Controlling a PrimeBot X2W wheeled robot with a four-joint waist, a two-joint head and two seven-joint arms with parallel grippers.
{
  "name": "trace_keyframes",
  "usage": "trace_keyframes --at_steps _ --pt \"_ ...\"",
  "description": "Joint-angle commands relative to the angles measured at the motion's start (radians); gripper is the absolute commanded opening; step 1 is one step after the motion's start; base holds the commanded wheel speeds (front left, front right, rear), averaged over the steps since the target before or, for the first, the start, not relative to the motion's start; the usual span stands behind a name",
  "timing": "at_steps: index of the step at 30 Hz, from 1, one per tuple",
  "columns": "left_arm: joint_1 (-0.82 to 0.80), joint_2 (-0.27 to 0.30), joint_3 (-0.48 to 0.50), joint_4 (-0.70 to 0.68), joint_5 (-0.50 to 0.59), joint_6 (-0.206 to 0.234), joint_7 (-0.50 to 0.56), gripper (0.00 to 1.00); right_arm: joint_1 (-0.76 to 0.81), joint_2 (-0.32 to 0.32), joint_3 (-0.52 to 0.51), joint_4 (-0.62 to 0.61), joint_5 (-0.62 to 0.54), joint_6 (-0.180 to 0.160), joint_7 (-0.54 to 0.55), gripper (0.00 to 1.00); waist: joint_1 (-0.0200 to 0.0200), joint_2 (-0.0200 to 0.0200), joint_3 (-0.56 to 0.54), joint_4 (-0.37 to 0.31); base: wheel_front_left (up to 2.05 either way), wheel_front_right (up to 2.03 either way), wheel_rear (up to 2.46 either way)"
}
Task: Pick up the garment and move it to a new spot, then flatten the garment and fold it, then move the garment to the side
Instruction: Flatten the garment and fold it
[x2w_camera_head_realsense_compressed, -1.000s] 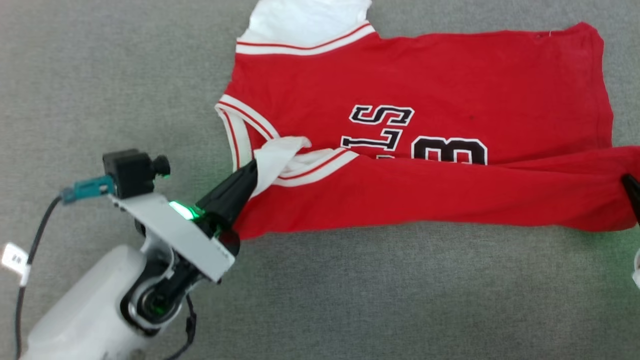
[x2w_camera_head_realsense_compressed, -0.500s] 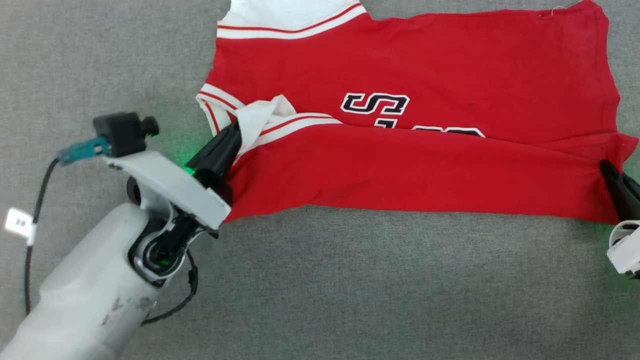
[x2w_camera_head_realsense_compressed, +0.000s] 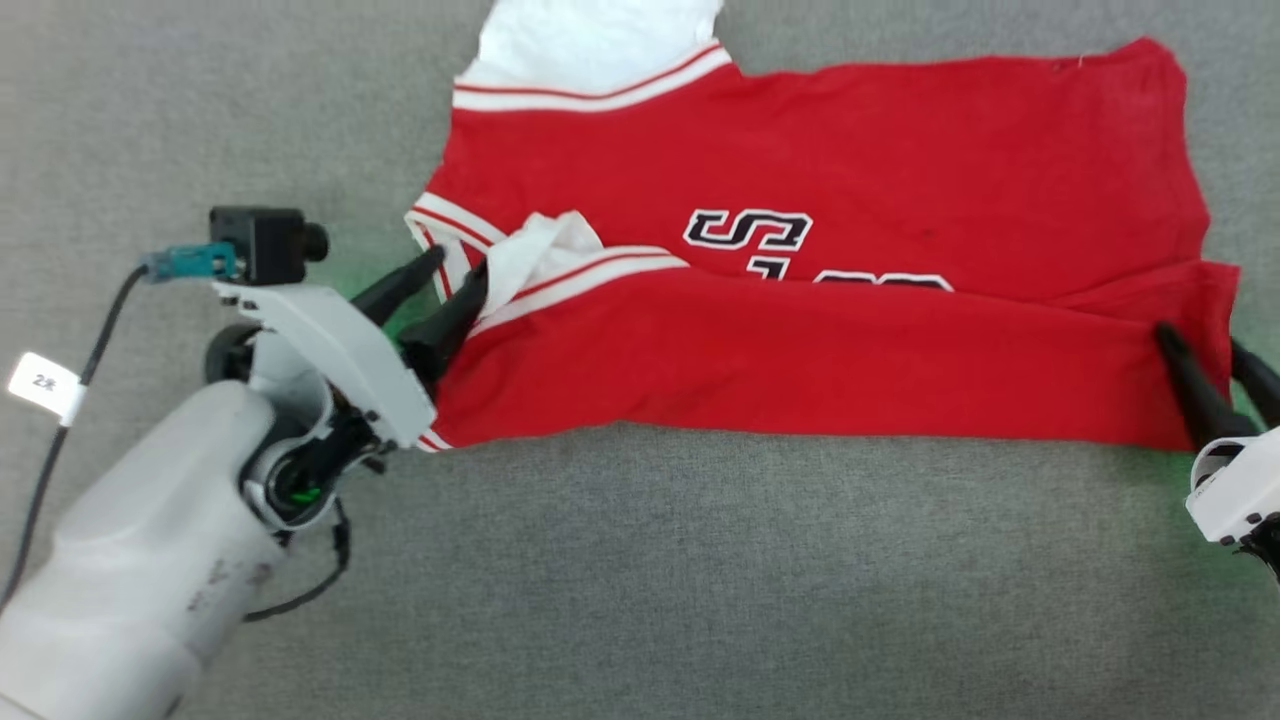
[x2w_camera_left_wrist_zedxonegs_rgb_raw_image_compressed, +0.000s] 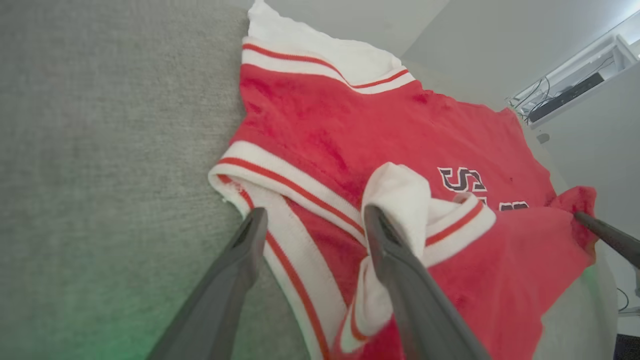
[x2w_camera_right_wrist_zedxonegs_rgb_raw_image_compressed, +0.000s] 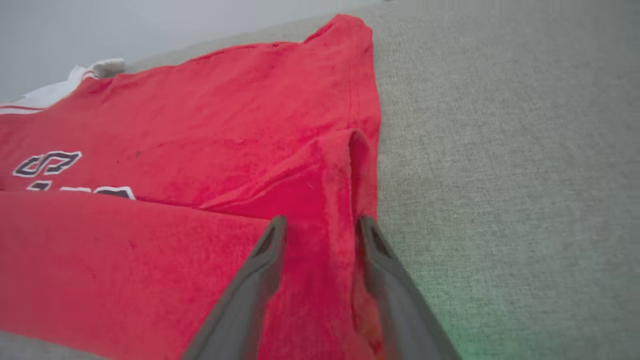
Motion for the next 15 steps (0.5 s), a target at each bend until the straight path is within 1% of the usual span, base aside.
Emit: trace_keyframes --at_steps 1,2,5,7,9,11,15 --pt "-0.016 0.026 -0.018 -0.006 0.015 0.003 0.013 1.00 0.013 -0.003 -0.003 -0.006 -0.005 -0.002 -0.007 1.00 0.0000 0.0000 -0.058 0.010 0.00 0.00 0.00" --pt "-0.016 0.026 -0.018 -0.006 0.015 0.003 0.013 1.00 0.013 -0.003 -0.003 -0.006 -0.005 -0.002 -0.007 1.00 0.0000 0.0000 -0.058 0.010 0.00 0.00 0.00" --pt "-0.043 0.070 -0.049 -0.026 0.044 0.003 0.053 1.00 0.033 -0.010 -0.012 -0.023 -0.008 -0.002 -0.005 1.00 0.0000 0.0000 -0.103 0.021 0.00 0.00 0.00" --pt "-0.063 0.097 -0.067 -0.044 0.061 0.003 0.095 1.00 0.046 -0.012 -0.021 -0.037 -0.009 -0.002 0.000 1.00 0.0000 0.0000 -0.129 0.029 0.00 0.00 0.00" --pt "-0.083 0.118 -0.079 -0.068 0.064 0.017 0.149 1.00 0.061 -0.015 -0.033 -0.053 -0.014 -0.002 0.005 1.00 0.0000 0.0000 -0.150 0.037 0.00 0.00 0.00" --pt "-0.095 0.136 -0.095 -0.099 0.051 0.046 0.231 1.00 0.078 -0.016 -0.045 -0.072 -0.016 -0.002 0.017 1.00 0.0000 0.0000 -0.165 0.045 0.00 0.00 0.00" --pt "-0.113 0.160 -0.153 -0.182 -0.006 0.124 0.479 1.00 0.103 -0.011 -0.068 -0.105 -0.025 -0.002 0.039 1.00 0.0000 0.0000 -0.179 0.056 0.00 0.00 0.00"
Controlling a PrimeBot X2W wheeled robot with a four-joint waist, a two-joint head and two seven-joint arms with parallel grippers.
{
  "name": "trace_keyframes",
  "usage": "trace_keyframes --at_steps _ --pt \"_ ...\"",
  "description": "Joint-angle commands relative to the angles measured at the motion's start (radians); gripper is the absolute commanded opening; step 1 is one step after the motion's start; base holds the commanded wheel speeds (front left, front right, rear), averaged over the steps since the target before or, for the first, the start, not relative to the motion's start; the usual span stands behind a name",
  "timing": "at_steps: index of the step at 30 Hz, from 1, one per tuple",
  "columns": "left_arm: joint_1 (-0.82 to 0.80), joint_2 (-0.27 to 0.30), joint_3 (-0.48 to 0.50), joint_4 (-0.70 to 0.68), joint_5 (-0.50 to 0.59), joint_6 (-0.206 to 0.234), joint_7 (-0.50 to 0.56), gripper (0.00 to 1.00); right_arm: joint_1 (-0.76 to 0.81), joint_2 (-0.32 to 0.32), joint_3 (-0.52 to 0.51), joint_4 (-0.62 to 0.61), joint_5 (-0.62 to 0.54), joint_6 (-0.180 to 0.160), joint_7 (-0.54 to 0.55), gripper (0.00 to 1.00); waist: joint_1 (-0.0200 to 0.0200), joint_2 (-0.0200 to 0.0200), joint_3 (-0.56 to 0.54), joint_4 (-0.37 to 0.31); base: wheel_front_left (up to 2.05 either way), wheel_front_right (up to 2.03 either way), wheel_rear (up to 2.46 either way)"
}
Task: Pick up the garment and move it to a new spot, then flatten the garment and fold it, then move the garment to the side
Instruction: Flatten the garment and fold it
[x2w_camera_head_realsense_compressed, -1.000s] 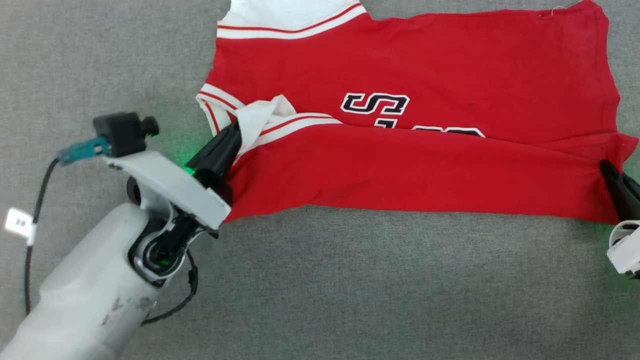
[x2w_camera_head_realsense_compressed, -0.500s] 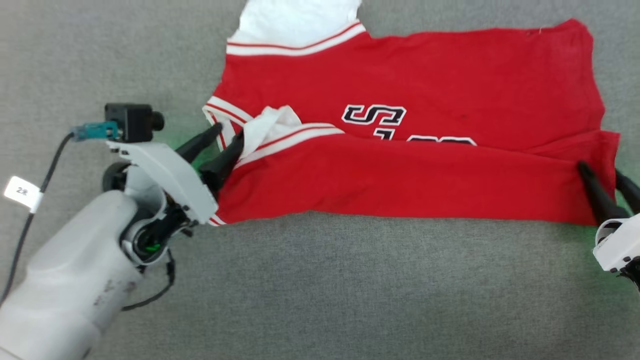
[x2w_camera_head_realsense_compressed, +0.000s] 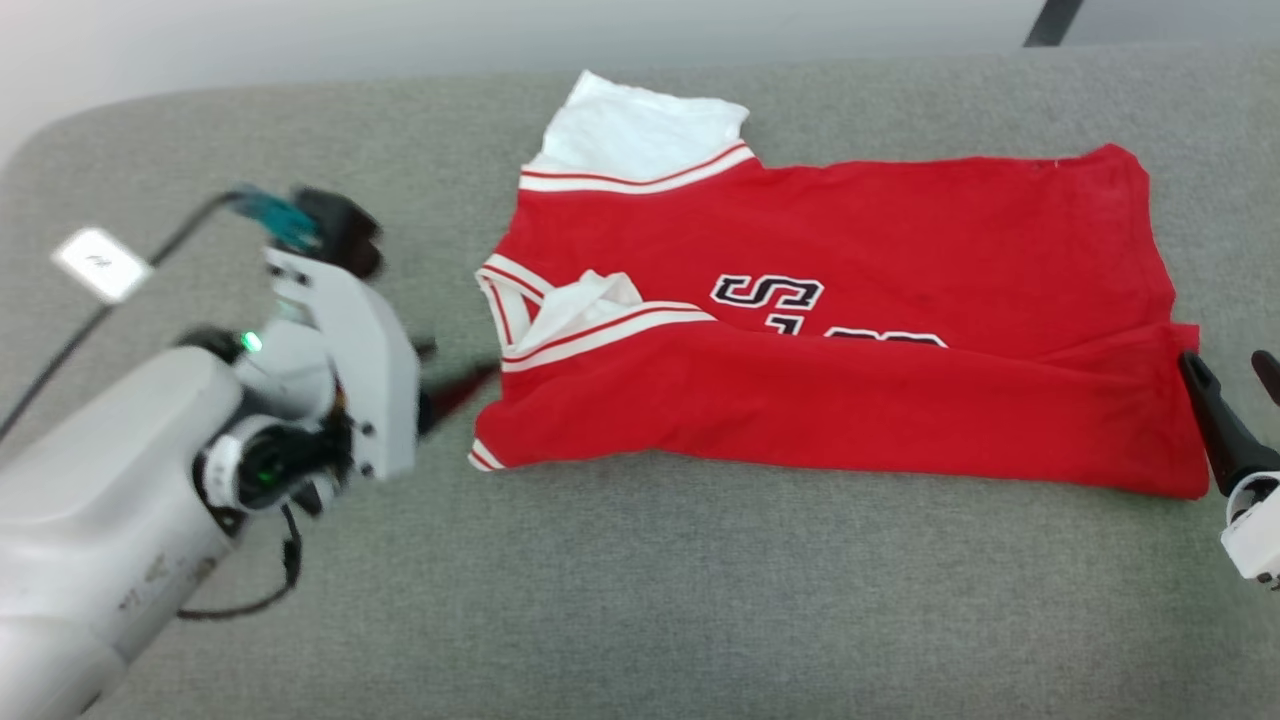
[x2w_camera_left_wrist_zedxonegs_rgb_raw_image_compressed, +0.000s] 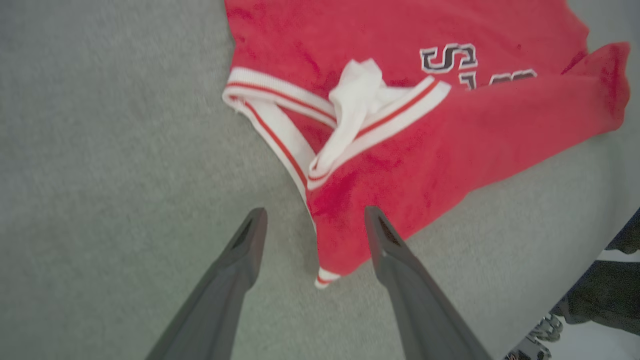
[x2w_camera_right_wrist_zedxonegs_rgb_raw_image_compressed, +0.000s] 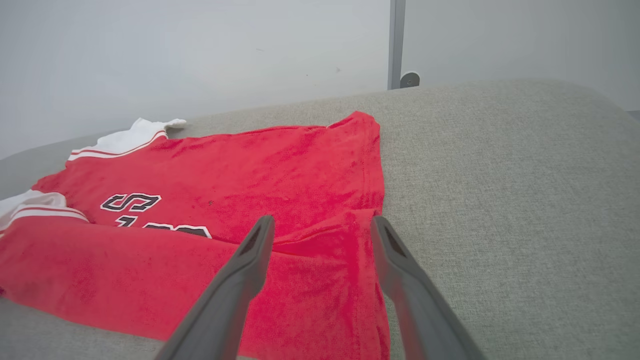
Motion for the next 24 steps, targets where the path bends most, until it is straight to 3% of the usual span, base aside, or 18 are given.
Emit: trace_keyframes --at_steps 1,5,9,14,19,20,21,22,24 --pt "-0.008 0.005 -0.016 -0.025 -0.026 0.028 0.067 1.00 0.014 0.004 -0.011 -0.013 -0.003 -0.002 0.006 1.00 0.0000 -0.0001 -0.016 0.017 0.00 0.00 0.00" --pt "-0.013 0.026 -0.048 -0.102 -0.077 0.104 0.230 1.00 0.015 0.021 -0.019 -0.044 -0.012 -0.002 0.021 1.00 0.0000 -0.0001 0.003 0.003 0.00 0.00 0.00" --pt "0.005 0.027 -0.041 -0.106 -0.107 0.148 0.254 1.00 0.006 0.039 -0.021 -0.059 -0.015 -0.002 0.025 1.00 0.0000 -0.0001 0.033 -0.026 0.00 0.00 0.00" --pt "0.033 0.003 -0.029 -0.055 -0.138 0.147 0.237 1.00 -0.006 0.056 -0.032 -0.058 -0.023 -0.002 0.017 1.00 0.0000 -0.0001 0.071 -0.062 0.00 0.00 0.00" --pt "0.062 -0.020 -0.032 0.016 -0.157 0.116 0.226 1.00 -0.008 0.067 -0.031 -0.064 -0.024 -0.002 0.017 1.00 0.0000 -0.0001 0.101 -0.093 0.00 0.00 0.00" --pt "0.066 -0.024 -0.031 0.030 -0.158 0.114 0.218 0.84 -0.012 0.068 -0.031 -0.064 -0.024 -0.002 0.017 1.00 0.0000 -0.0001 0.106 -0.098 0.00 0.00 0.00" --pt "0.069 -0.028 -0.031 0.043 -0.158 0.108 0.213 0.57 -0.013 0.068 -0.033 -0.063 -0.025 -0.002 0.016 1.00 0.0000 -0.0001 0.109 -0.100 0.00 0.00 0.00" --pt "0.074 -0.033 -0.033 0.054 -0.161 0.106 0.210 0.41 -0.014 0.068 -0.035 -0.062 -0.025 -0.002 0.016 1.00 0.0000 -0.0001 0.111 -0.101 0.00 0.00 0.00" --pt "0.081 -0.045 -0.040 0.066 -0.160 0.095 0.212 0.19 -0.014 0.067 -0.036 -0.061 -0.024 -0.002 0.023 1.00 0.0000 -0.0001 0.116 -0.103 0.00 0.00 0.00"
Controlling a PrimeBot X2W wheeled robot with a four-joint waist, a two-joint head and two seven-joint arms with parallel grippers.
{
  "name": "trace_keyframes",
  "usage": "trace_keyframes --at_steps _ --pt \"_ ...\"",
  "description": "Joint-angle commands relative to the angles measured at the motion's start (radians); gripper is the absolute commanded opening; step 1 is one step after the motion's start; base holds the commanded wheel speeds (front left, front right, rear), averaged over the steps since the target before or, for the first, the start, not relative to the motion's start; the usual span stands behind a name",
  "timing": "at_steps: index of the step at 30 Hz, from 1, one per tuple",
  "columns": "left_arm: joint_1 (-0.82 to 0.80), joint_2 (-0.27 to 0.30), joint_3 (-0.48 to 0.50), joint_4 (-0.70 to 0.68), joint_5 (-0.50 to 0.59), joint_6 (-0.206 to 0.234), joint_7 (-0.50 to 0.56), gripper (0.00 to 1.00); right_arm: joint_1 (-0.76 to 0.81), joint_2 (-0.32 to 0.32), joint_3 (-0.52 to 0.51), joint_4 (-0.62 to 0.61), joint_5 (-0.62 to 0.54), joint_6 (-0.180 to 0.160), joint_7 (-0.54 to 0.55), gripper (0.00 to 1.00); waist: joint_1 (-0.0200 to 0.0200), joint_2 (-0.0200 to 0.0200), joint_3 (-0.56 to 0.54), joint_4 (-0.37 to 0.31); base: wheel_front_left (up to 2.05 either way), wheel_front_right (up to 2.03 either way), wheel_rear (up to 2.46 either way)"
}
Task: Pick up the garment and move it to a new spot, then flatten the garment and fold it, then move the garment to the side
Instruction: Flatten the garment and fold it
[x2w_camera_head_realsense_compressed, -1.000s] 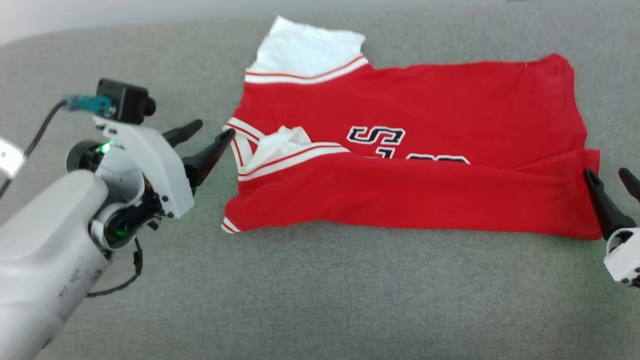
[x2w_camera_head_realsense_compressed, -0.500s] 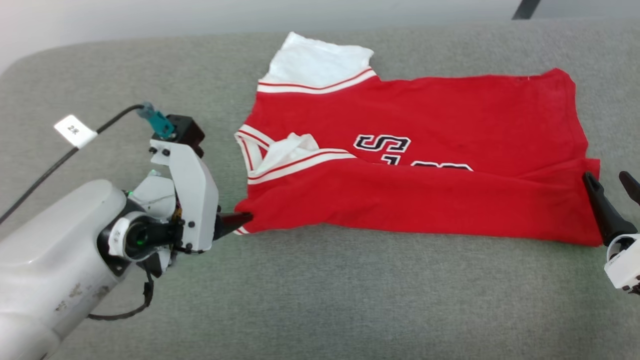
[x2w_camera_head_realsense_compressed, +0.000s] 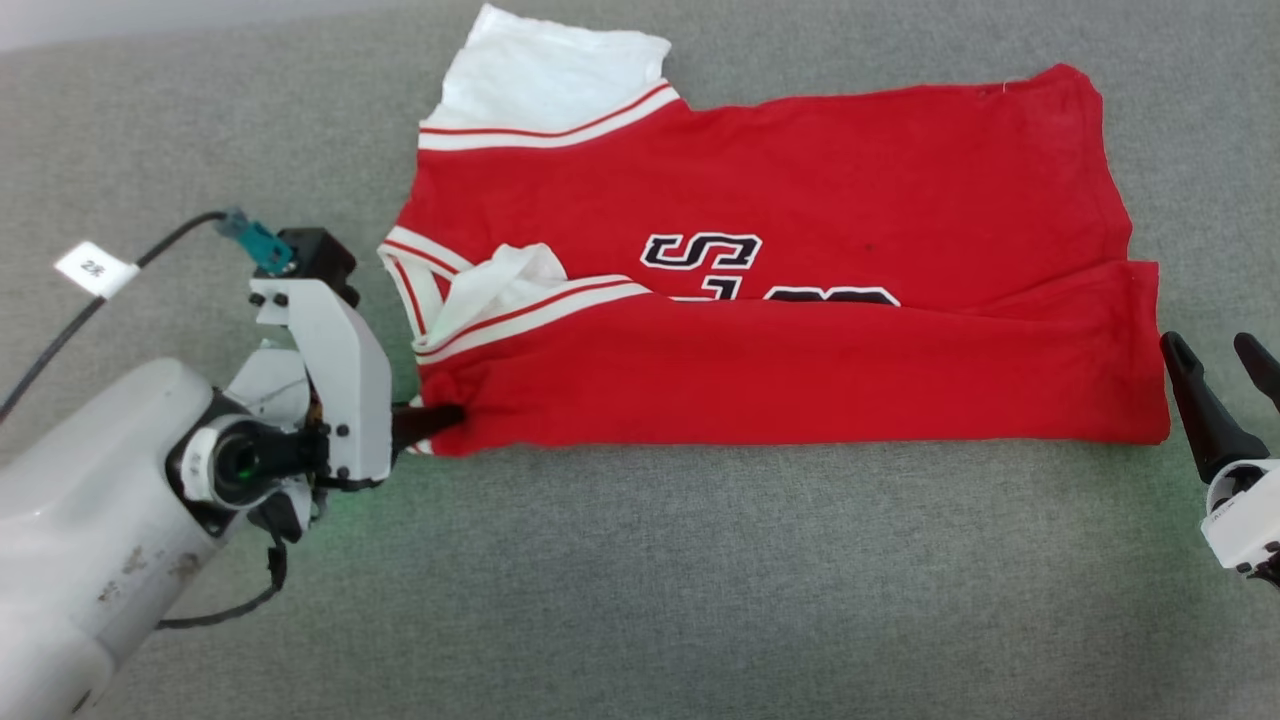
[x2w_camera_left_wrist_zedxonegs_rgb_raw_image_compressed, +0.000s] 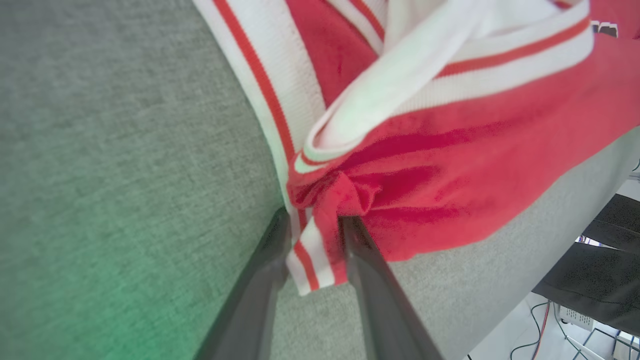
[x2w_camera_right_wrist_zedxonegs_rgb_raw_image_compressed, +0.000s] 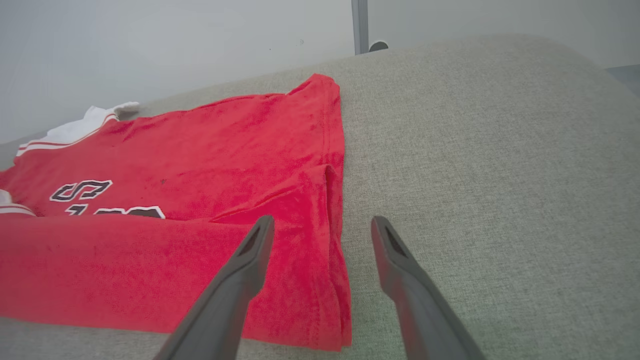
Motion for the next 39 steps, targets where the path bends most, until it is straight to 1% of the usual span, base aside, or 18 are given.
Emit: trace_keyframes --at_steps 1,2,5,11,16,20,22,23,24,25,29,33,36,39 --pt "0.048 -0.039 -0.033 0.024 0.000 -0.006 -0.001 0.04 -0.011 0.000 -0.005 0.000 -0.003 -0.002 0.006 1.00 0.0000 0.0000 0.014 -0.009 0.00 0.00 0.00" --pt "0.049 -0.044 -0.034 0.029 -0.003 -0.010 0.001 0.00 -0.012 -0.003 -0.003 0.000 -0.003 -0.002 0.010 1.00 0.0000 0.0000 0.016 -0.008 0.00 0.00 0.00" --pt "0.050 -0.053 -0.036 0.042 -0.003 -0.021 0.001 0.00 -0.012 -0.024 0.020 0.000 0.002 -0.002 0.054 1.00 0.0000 0.0000 0.017 -0.003 0.00 0.00 0.00" --pt "0.044 -0.067 -0.031 0.052 0.000 -0.044 -0.010 0.00 -0.023 -0.116 0.122 -0.008 -0.009 -0.002 0.235 1.00 0.0000 0.0000 0.016 0.012 0.00 0.00 0.00" --pt "0.047 -0.079 -0.033 0.052 0.004 -0.060 -0.019 0.00 -0.061 -0.158 0.162 0.012 -0.016 -0.002 0.352 1.00 0.0000 0.0000 0.017 0.028 0.00 0.00 0.00" --pt "0.046 -0.091 -0.028 0.053 0.006 -0.070 -0.034 0.00 -0.090 -0.173 0.170 0.055 -0.032 -0.002 0.406 1.00 0.0000 0.0000 0.019 0.045 0.00 0.00 0.00" --pt "0.045 -0.096 -0.025 0.057 0.007 -0.076 -0.042 0.00 -0.103 -0.172 0.171 0.076 -0.031 -0.002 0.414 1.00 0.0000 0.0000 0.021 0.053 0.00 0.00 0.00" --pt "0.045 -0.099 -0.022 0.060 0.006 -0.079 -0.045 0.00 -0.106 -0.173 0.174 0.087 -0.032 -0.002 0.415 0.51 0.0000 0.0000 0.022 0.056 0.00 0.00 0.00" --pt "0.046 -0.101 -0.021 0.062 0.006 -0.085 -0.050 0.00 -0.107 -0.173 0.178 0.095 -0.030 -0.002 0.418 0.36 0.0000 0.0000 0.022 0.060 0.00 0.00 0.00" --pt "0.048 -0.104 -0.017 0.064 0.004 -0.085 -0.057 0.00 -0.110 -0.172 0.179 0.105 -0.025 -0.002 0.418 0.00 0.0000 0.0000 0.022 0.063 0.00 0.00 0.00" --pt "0.064 -0.098 -0.006 0.063 -0.006 -0.099 -0.078 0.00 -0.109 -0.172 0.186 0.120 -0.012 -0.002 0.417 0.00 0.0000 0.0000 0.017 0.070 0.00 0.00 0.00" --pt "0.097 -0.070 0.006 0.033 -0.015 -0.110 -0.107 0.00 -0.105 -0.189 0.179 0.117 -0.005 -0.002 0.406 0.00 0.0000 0.0000 0.007 0.070 0.00 0.00 0.00" --pt "0.132 -0.038 0.017 -0.015 -0.025 -0.107 -0.132 0.00 -0.096 -0.195 0.178 0.114 0.001 -0.002 0.403 0.00 0.0000 0.0000 -0.005 0.068 0.00 0.00 0.00" --pt "0.176 0.004 0.023 -0.086 -0.027 -0.089 -0.160 0.00 -0.081 -0.203 0.180 0.108 0.011 -0.002 0.405 0.00 0.0000 0.0000 -0.015 0.068 0.00 0.00 0.00"
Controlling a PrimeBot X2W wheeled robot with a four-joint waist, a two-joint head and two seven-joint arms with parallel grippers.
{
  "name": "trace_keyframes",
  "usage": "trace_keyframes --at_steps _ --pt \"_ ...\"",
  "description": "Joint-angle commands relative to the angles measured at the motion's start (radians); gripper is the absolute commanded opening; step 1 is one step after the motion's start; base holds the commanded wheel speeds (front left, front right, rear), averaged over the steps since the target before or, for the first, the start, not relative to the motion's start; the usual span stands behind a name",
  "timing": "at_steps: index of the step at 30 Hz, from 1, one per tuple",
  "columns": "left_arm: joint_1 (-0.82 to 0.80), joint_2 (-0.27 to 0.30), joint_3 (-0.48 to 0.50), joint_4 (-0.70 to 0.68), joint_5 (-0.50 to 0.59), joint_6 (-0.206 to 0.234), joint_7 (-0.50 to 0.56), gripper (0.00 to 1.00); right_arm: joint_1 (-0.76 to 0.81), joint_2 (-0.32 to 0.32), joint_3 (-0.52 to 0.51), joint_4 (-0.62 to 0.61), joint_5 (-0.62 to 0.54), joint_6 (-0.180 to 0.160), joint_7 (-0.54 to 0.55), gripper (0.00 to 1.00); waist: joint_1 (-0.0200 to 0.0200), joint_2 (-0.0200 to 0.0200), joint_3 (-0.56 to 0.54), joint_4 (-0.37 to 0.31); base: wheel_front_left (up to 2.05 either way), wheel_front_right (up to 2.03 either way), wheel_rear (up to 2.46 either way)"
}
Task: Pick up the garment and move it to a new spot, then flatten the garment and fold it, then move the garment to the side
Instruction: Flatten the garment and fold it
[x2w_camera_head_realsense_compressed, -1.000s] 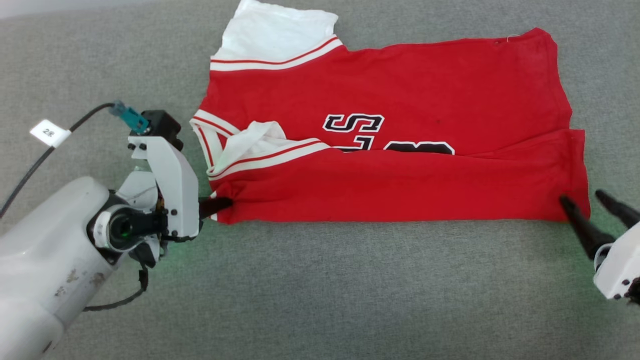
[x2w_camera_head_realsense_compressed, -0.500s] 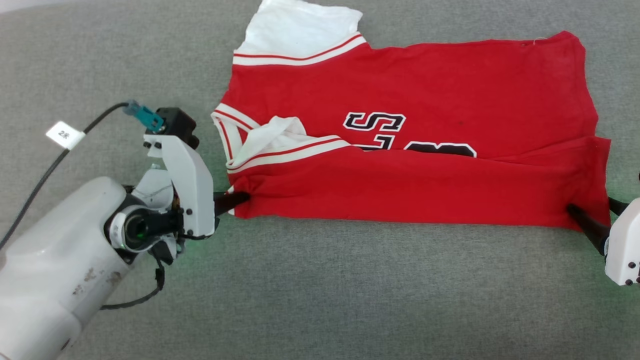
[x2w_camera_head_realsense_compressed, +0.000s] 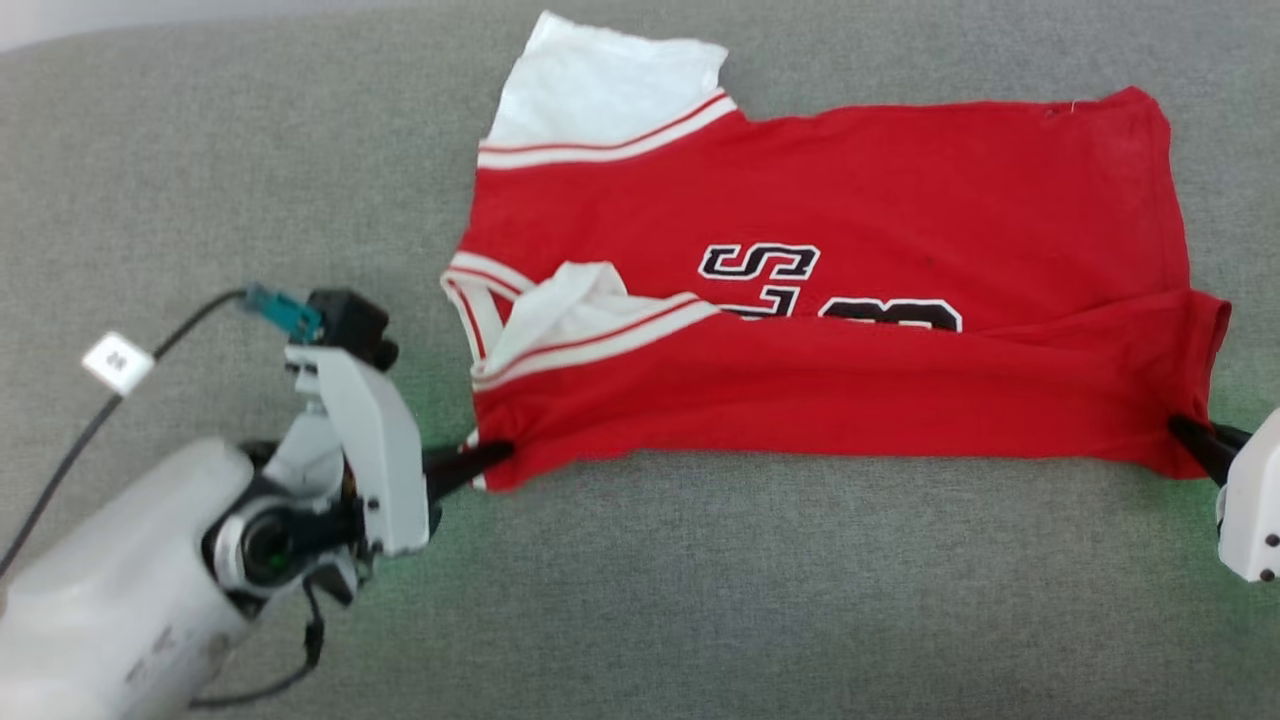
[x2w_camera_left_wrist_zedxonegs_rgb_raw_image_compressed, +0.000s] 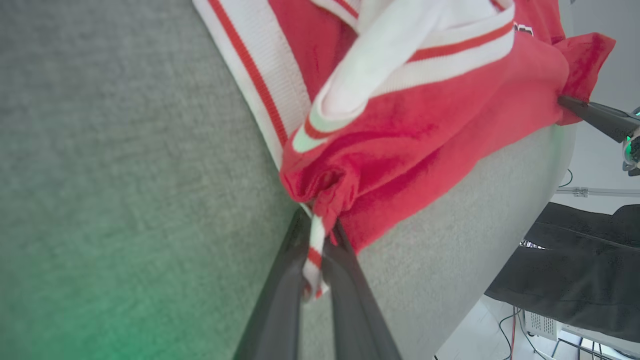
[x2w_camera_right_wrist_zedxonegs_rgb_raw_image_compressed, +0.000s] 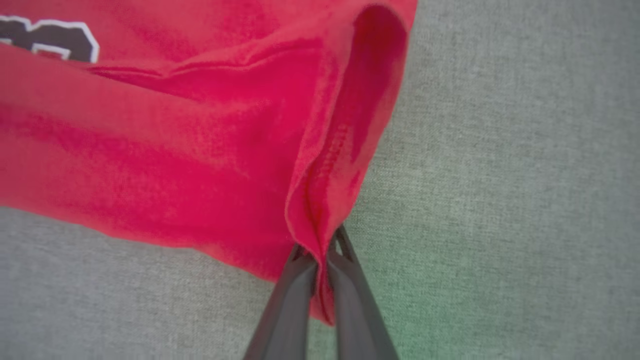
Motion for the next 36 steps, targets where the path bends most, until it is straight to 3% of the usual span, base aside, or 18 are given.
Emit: trace_keyframes --at_steps 1,10,15,16,17,18,19,20,29,33,36 --pt "0.069 0.027 -0.020 -0.043 0.000 0.023 -0.006 0.00 0.026 -0.014 0.002 -0.002 0.011 -0.002 0.003 0.00 0.0000 0.0000 -0.010 0.001 0.00 0.00 0.00" --pt "0.177 0.138 -0.018 -0.297 0.019 0.112 -0.074 0.00 0.096 -0.061 -0.025 -0.043 0.046 -0.002 0.029 0.00 0.0000 0.0000 -0.013 0.017 0.00 0.00 0.00" --pt "0.233 0.168 -0.005 -0.396 0.019 0.160 -0.137 0.00 0.139 -0.067 -0.065 -0.080 0.048 -0.002 0.031 0.00 0.0000 0.0000 -0.010 0.022 0.00 0.00 0.00" --pt "0.242 0.168 0.001 -0.403 0.015 0.167 -0.154 0.03 0.144 -0.063 -0.077 -0.087 0.042 -0.002 0.023 0.12 0.0000 0.0000 -0.011 0.023 0.00 0.00 0.00" --pt "0.251 0.168 0.008 -0.408 0.012 0.173 -0.169 0.19 0.148 -0.055 -0.089 -0.094 0.036 -0.002 0.014 0.39 0.0000 0.0000 -0.012 0.024 0.00 0.00 0.00" --pt "0.258 0.168 0.010 -0.412 0.010 0.177 -0.180 0.36 0.154 -0.046 -0.100 -0.103 0.032 -0.002 0.006 0.55 0.0000 0.0000 -0.014 0.024 0.00 0.00 0.00" --pt "0.265 0.169 0.015 -0.416 0.011 0.180 -0.194 0.61 0.160 -0.038 -0.110 -0.114 0.026 -0.002 -0.003 0.95 0.0000 0.0000 -0.016 0.024 0.00 0.00 0.00" --pt "0.272 0.169 0.025 -0.419 0.007 0.182 -0.213 1.00 0.163 -0.030 -0.121 -0.127 0.021 -0.002 -0.014 1.00 0.0000 0.0000 -0.018 0.024 0.00 0.00 0.00" --pt "0.338 0.184 0.164 -0.432 0.003 0.221 -0.488 1.00 0.129 0.080 -0.197 -0.252 -0.097 -0.002 -0.177 1.00 0.0000 0.0000 -0.038 0.011 0.00 0.00 0.00" --pt "0.338 0.177 0.233 -0.388 0.059 0.247 -0.657 1.00 0.096 0.146 -0.208 -0.267 -0.175 -0.002 -0.323 1.00 0.0000 0.0000 -0.050 0.003 0.00 0.00 0.00" --pt "0.312 0.156 0.294 -0.336 0.112 0.252 -0.725 1.00 0.072 0.212 -0.234 -0.249 -0.228 -0.002 -0.462 1.00 0.0000 0.0000 -0.061 -0.006 0.00 0.00 0.00"
